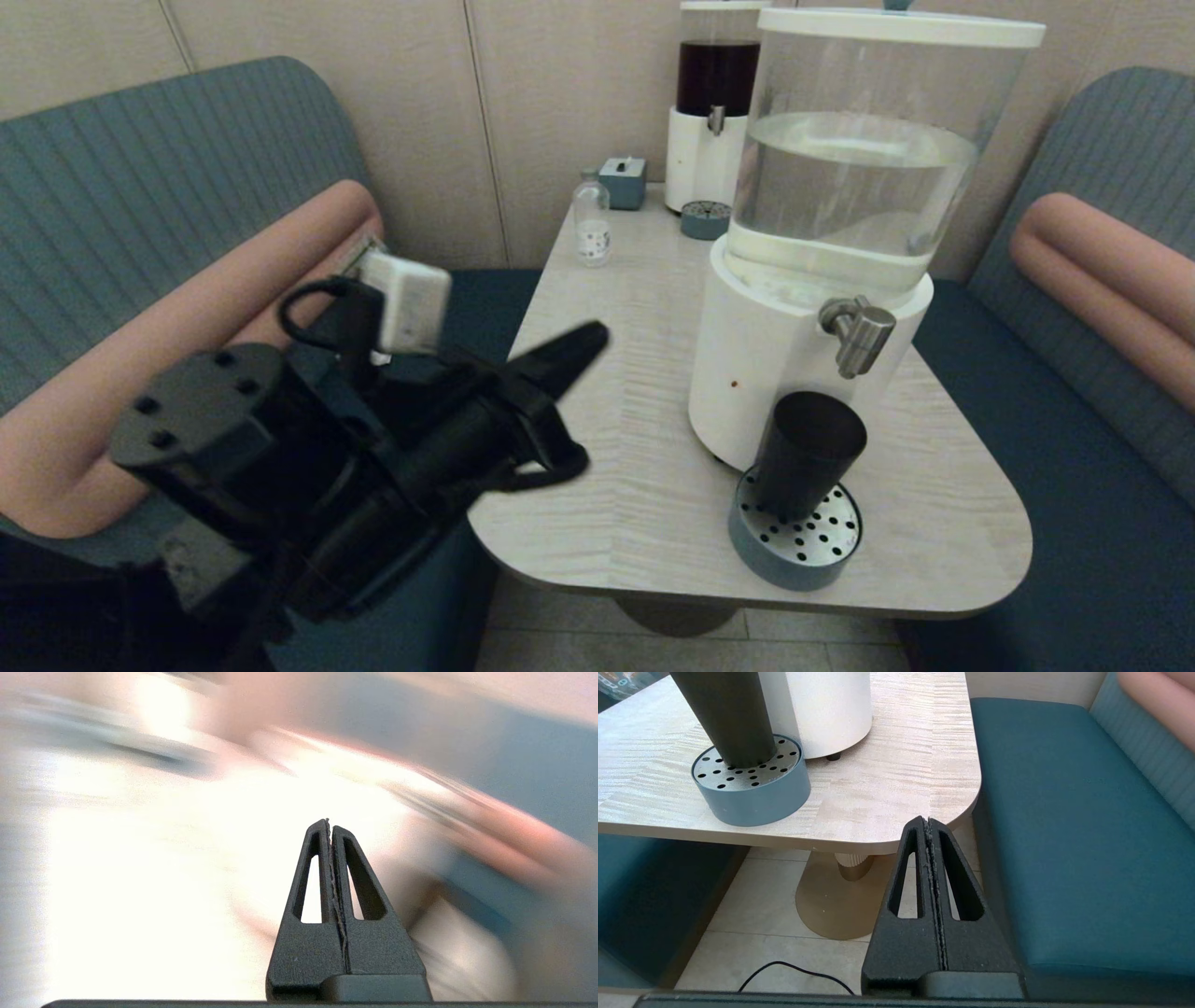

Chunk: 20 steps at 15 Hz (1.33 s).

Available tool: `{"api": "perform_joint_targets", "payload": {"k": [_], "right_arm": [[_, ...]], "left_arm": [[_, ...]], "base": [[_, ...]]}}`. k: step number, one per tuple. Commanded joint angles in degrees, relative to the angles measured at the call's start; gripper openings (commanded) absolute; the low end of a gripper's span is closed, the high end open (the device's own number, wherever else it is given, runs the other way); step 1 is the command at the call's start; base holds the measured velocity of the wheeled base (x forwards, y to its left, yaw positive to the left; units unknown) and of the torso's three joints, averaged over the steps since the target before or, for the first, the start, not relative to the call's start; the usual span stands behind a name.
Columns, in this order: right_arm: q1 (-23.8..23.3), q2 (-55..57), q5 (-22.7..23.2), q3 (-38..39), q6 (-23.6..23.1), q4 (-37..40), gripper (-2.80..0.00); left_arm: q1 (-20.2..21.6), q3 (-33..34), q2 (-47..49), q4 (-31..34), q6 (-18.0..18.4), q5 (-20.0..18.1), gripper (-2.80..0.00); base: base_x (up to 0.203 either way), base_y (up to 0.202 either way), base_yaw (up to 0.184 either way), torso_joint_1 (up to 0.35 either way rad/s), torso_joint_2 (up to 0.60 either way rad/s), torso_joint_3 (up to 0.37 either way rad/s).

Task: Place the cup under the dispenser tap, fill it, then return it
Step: Turn on the faucet

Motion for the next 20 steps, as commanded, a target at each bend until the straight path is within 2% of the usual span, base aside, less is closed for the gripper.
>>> {"api": "perform_joint_targets", "payload": {"k": [1,3,5,6,7,9,10,13,15,16,18,20], "right_arm": [[0.0,-0.01,-0.01,0.86,0.03,-0.06,-2.8],[0.0,-0.01,0.04,0.83,0.03,-0.06,-2.8],[0.0,-0.01,-0.01,0.79,0.03,-0.02,-2.8],[0.0,-0.01,-0.03,0.84,0.03,-0.06,-2.8],[0.0,-0.01,0.03,0.87,0.03,-0.06,-2.8],[0.0,-0.01,0.03,0.86,0.03,-0.06,-2.8],[0.0,-0.01,0.05,0.88,0.03,-0.01,-2.8],[0.0,-0.01,0.04,0.88,0.03,-0.06,-2.8],[0.0,-0.01,0.03,0.79,0.03,-0.05,-2.8],[0.0,-0.01,-0.04,0.88,0.03,-0.06,-2.8],[0.0,-0.01,-0.04,0.88,0.03,-0.06,-2.8],[0.0,-0.01,0.05,0.88,0.03,-0.06,-2.8]], "left_arm": [[11.33,1.17,-8.36,-0.18,-0.71,1.8,-2.8],[25.41,1.99,-14.39,0.52,-1.37,3.45,-2.8],[38.28,2.43,-23.79,1.56,-1.39,2.39,-2.8],[42.39,2.43,-28.57,2.5,-1.31,0.55,-2.8],[44.58,2.38,-32.43,4.15,-1.3,-1.09,-2.8],[46.37,2.39,-39.68,9.69,-2.09,-3.37,-2.8],[46.7,2.28,-43.12,12.54,-3.64,-4.19,-2.8],[47.1,1.36,-54.04,24.39,-12.7,-5.48,-2.8],[47.18,-1.38,-59.9,34.22,-22.36,-5.57,-2.8],[47.2,-2.42,-62.33,37.72,-25.76,-5.54,-2.8],[46.87,-4.34,-65.51,42.49,-28.88,-5.44,-2.8],[46.72,-6.91,-66.88,43.76,-30.7,-5.2,-2.8]], "base": [[0.0,0.0,0.0,0.0,0.0,0.0],[0.0,0.0,0.0,0.0,0.0,0.0],[0.0,0.0,0.0,0.0,0.0,0.0],[0.0,0.0,0.0,0.0,0.0,0.0],[0.0,0.0,0.0,0.0,0.0,0.0],[0.0,0.0,0.0,0.0,0.0,0.0],[0.0,0.0,0.0,0.0,0.0,0.0],[0.0,0.0,0.0,0.0,0.0,0.0],[0.0,0.0,0.0,0.0,0.0,0.0],[0.0,0.0,0.0,0.0,0.0,0.0],[0.0,0.0,0.0,0.0,0.0,0.0],[0.0,0.0,0.0,0.0,0.0,0.0]]}}
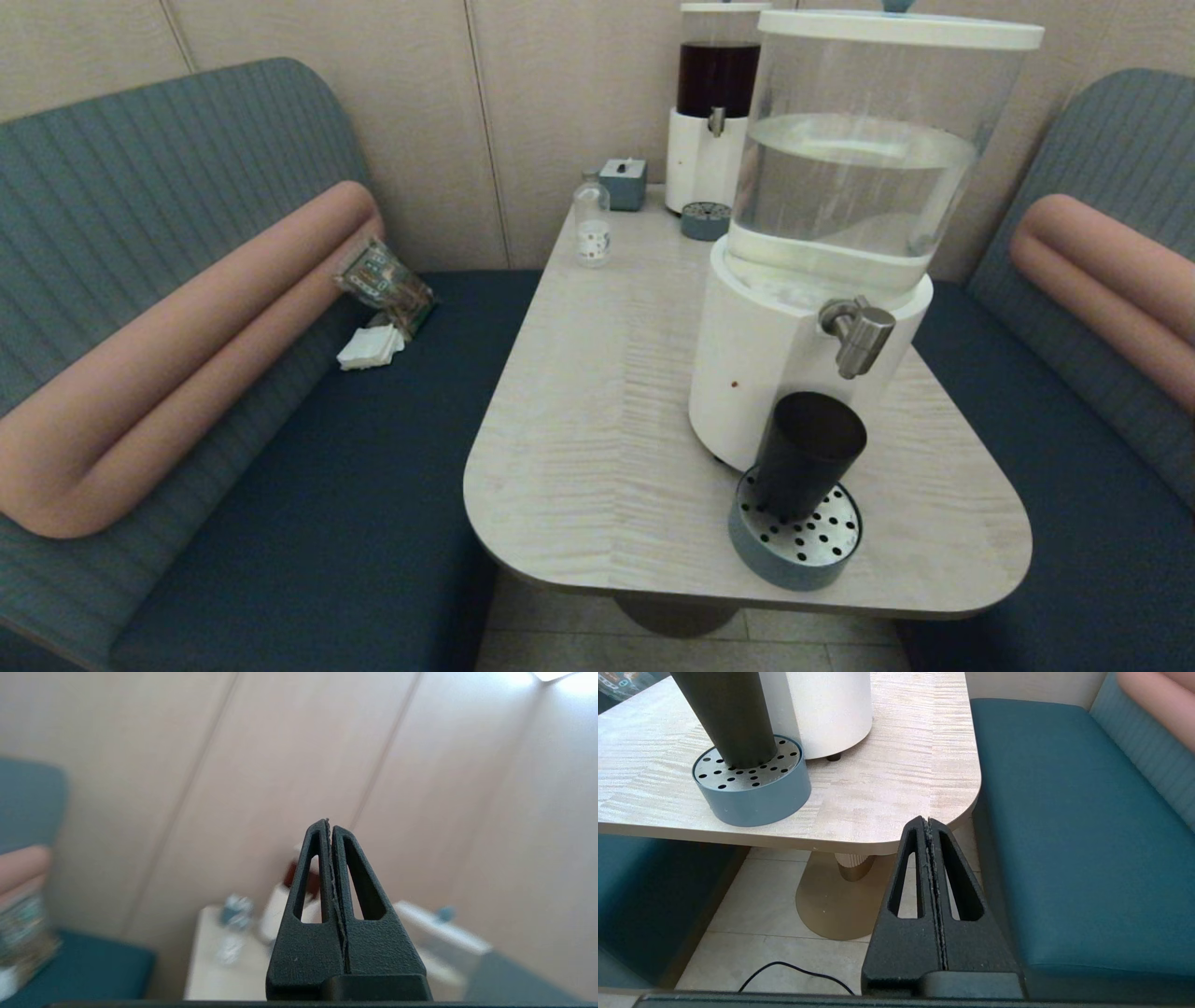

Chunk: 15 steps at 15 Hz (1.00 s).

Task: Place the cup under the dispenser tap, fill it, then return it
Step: Turn on the faucet

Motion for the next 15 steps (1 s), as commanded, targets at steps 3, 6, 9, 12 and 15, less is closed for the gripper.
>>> {"api": "perform_joint_targets", "payload": {"k": [3,6,9,12,15], "right_arm": [[0.0,-0.01,0.02,0.79,0.0,-0.04,-2.8],[0.0,-0.01,0.0,0.8,0.0,-0.04,-2.8],[0.0,-0.01,0.0,0.79,0.0,-0.04,-2.8],[0.0,-0.01,-0.06,0.88,0.0,-0.04,-2.8],[0.0,-0.01,0.02,0.88,0.0,0.04,-2.8]], "left_arm": [[-2.74,-5.7,-6.17,6.72,-2.41,-0.04,-2.8],[-7.1,-9.37,-12.16,18.3,-1.66,-0.05,-2.8],[-7.47,-4.76,-17.76,19.94,2.6,-1.42,-2.8],[-8.93,0.5,-24.73,20.78,15.35,-6.26,-2.8],[-9.27,3.32,-30.42,28.49,29.07,-8.67,-2.8]], "base": [[0.0,0.0,0.0,0.0,0.0,0.0],[0.0,0.0,0.0,0.0,0.0,0.0],[0.0,0.0,0.0,0.0,0.0,0.0],[0.0,0.0,0.0,0.0,0.0,0.0],[0.0,0.0,0.0,0.0,0.0,0.0]]}}
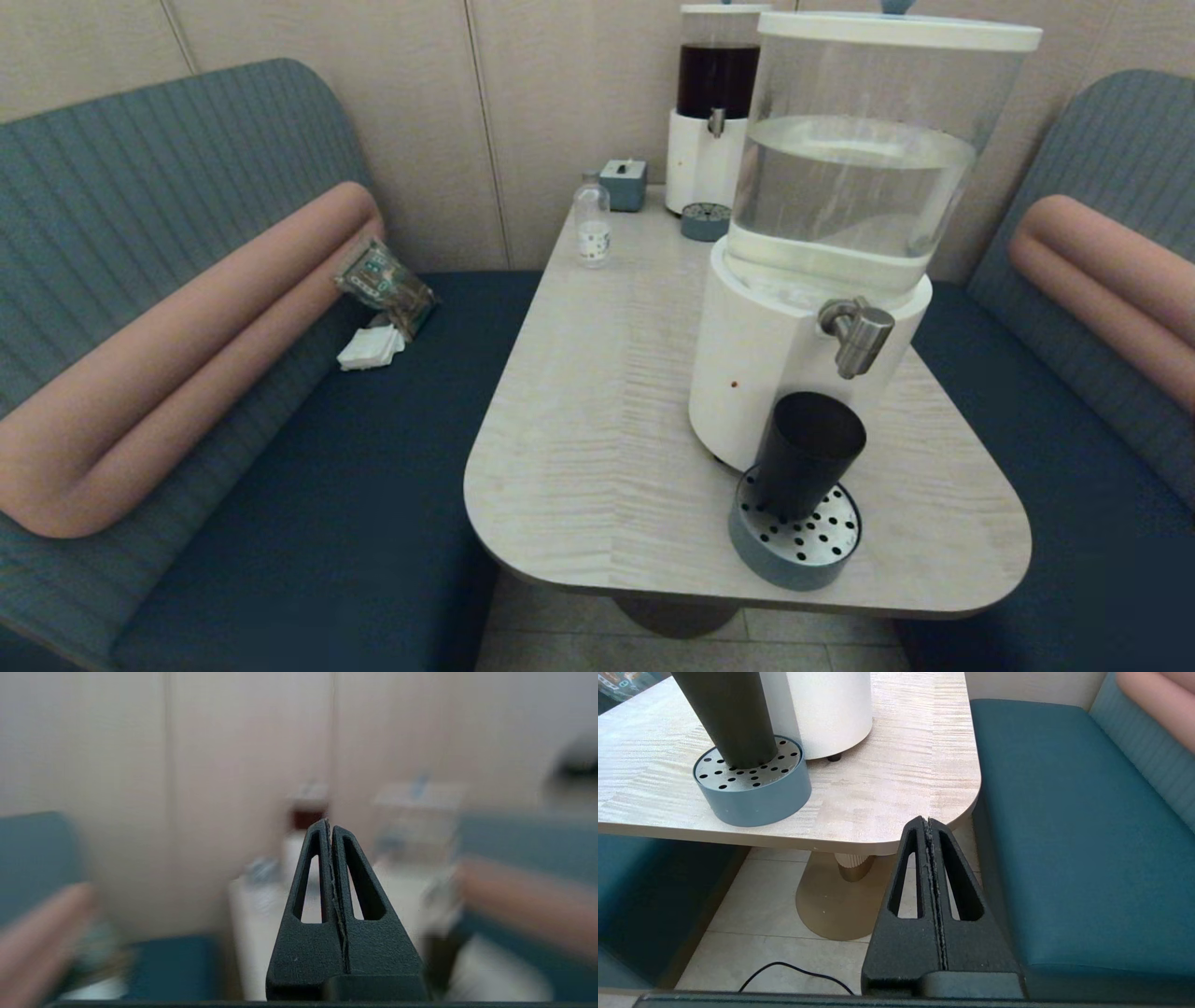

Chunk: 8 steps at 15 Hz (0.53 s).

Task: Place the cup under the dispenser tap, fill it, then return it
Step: Turn on the faucet

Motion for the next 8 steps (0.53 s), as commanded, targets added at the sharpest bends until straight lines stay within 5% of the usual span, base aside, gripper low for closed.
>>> {"api": "perform_joint_targets", "payload": {"k": [1,3,8], "right_arm": [[0.0,-0.01,0.01,0.79,0.0,0.01,-2.8],[0.0,-0.01,-0.07,0.79,0.0,-0.04,-2.8],[0.0,-0.01,-0.06,0.88,0.0,-0.04,-2.8]], "left_arm": [[-0.1,2.51,-4.04,3.25,8.5,0.09,-2.8],[-0.11,6.95,-4.34,5.1,17.98,2.77,-2.8],[-0.11,26.59,-4.41,4.81,26.12,9.59,-2.8]], "base": [[0.0,0.0,0.0,0.0,0.0,0.0],[0.0,0.0,0.0,0.0,0.0,0.0],[0.0,0.0,0.0,0.0,0.0,0.0]]}}
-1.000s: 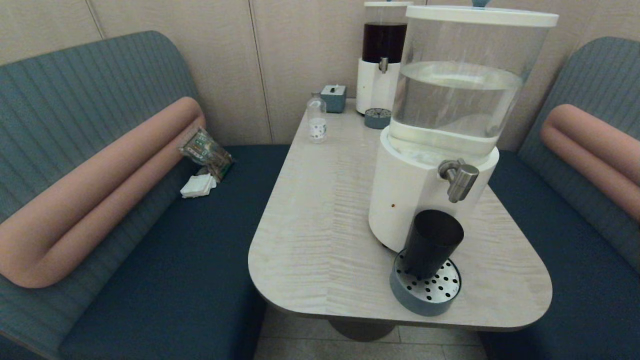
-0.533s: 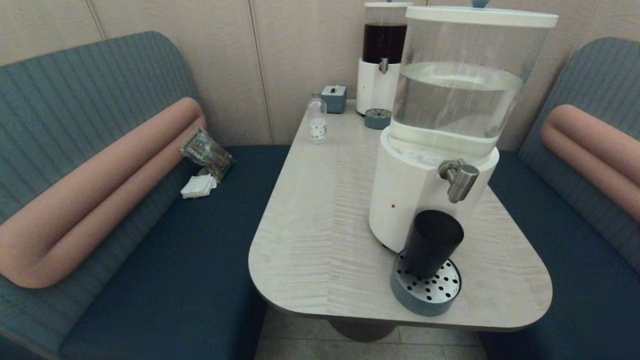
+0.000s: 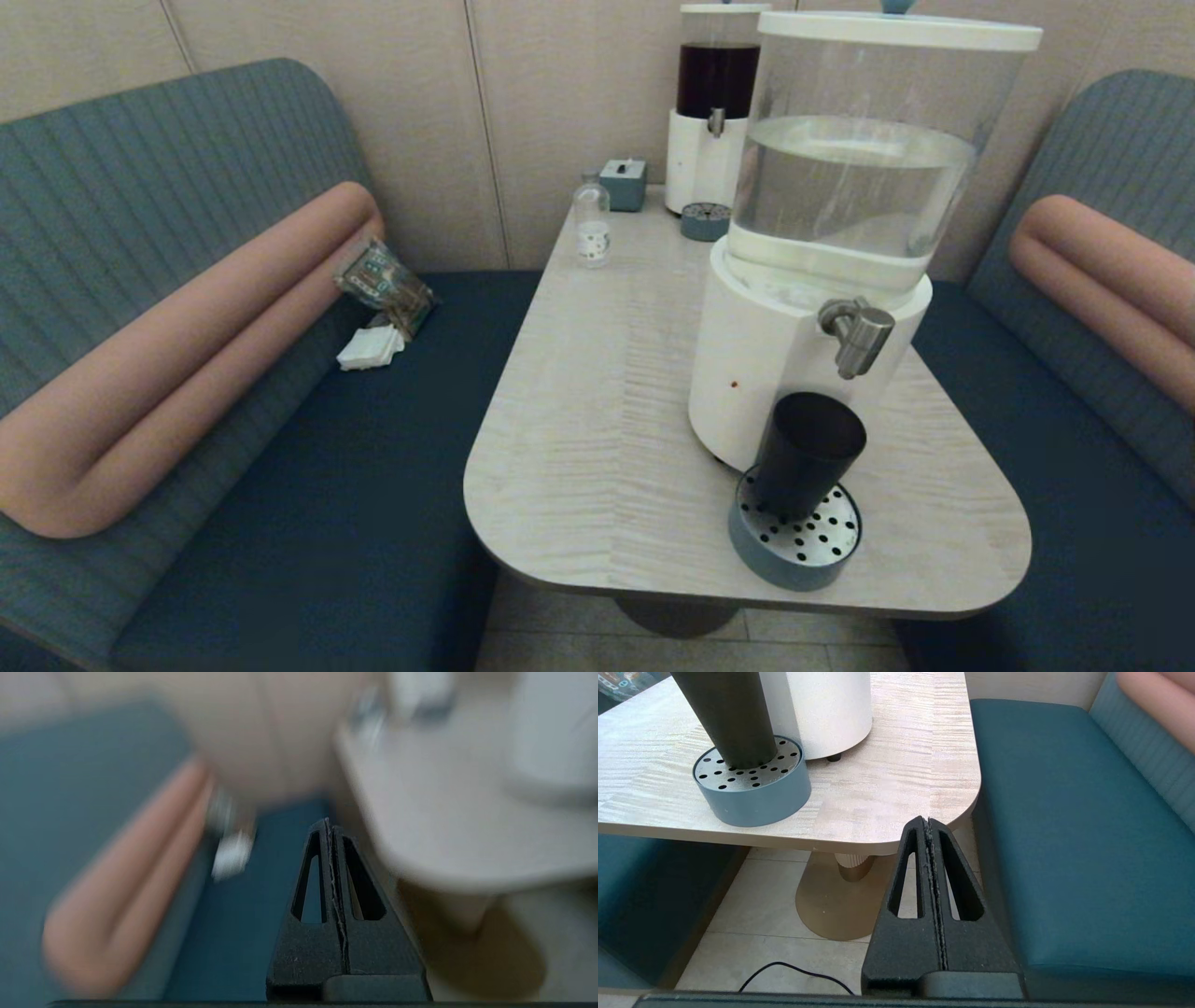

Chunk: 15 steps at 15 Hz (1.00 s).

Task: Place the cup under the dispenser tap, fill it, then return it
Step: Turn on the faucet

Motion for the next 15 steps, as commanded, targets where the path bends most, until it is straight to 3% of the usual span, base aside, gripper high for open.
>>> {"api": "perform_joint_targets", "payload": {"k": [1,3,5,11,15], "right_arm": [[0.0,-0.01,-0.02,0.79,0.0,-0.06,-2.8],[0.0,-0.01,0.0,0.83,0.0,-0.06,-2.8],[0.0,-0.01,-0.02,0.79,0.0,-0.06,-2.8],[0.0,-0.01,0.02,0.83,0.0,-0.01,-2.8],[0.0,-0.01,-0.02,0.79,0.0,0.01,-2.8]], "left_arm": [[0.05,5.41,-0.01,-0.27,0.38,2.23,-2.8],[0.05,9.86,-0.01,-0.14,0.63,5.9,-2.8],[0.05,10.21,-0.01,1.01,0.76,8.71,-2.8],[0.05,10.21,0.02,5.87,0.23,6.3,-2.8],[0.05,9.5,-0.01,10.9,-3.76,5.42,-2.8]], "base": [[0.0,0.0,0.0,0.0,0.0,0.0],[0.0,0.0,0.0,0.0,0.0,0.0],[0.0,0.0,0.0,0.0,0.0,0.0],[0.0,0.0,0.0,0.0,0.0,0.0],[0.0,0.0,0.0,0.0,0.0,0.0]]}}
